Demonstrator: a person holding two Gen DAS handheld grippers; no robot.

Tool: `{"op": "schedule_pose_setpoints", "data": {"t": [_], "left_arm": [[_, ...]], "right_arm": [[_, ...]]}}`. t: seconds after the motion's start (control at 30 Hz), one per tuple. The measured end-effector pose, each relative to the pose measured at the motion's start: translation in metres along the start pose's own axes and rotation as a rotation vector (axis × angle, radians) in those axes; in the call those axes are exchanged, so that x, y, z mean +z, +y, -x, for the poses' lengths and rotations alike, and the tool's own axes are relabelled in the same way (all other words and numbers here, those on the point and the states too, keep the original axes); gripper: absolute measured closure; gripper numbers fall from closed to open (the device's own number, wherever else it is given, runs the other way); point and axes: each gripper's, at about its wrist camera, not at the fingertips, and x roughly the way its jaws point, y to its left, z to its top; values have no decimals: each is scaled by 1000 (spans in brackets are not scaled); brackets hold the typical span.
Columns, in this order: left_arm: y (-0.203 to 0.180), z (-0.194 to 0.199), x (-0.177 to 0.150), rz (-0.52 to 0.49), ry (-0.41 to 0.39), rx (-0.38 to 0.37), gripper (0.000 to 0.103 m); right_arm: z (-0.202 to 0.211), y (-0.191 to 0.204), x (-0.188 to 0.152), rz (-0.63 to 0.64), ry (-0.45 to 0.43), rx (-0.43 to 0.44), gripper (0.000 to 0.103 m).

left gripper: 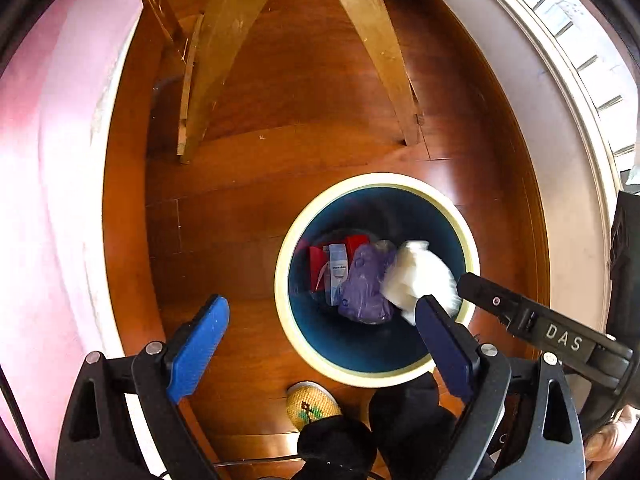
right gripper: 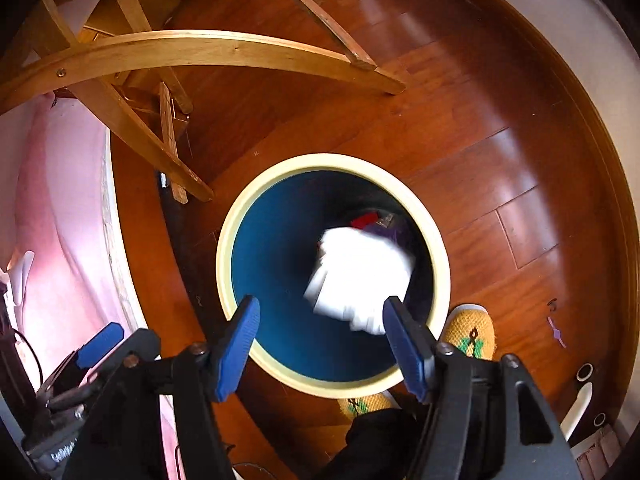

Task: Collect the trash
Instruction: 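Carry the white box and beige paper over the bin and release both, then raise both tools back toward the table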

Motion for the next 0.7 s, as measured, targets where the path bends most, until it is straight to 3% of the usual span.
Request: {"op": "schedule_pose_setpoints", "data": {"t": [0.37, 0.7], "left_arm": [[-12, 75, -8, -1, -49, 17, 10], [-4, 211, -10, 24, -141, 64, 10]], "right_arm": [[66, 24, -12, 28, -27, -25, 38], [188, 75, -37, 89, -83, -43, 38]]}}
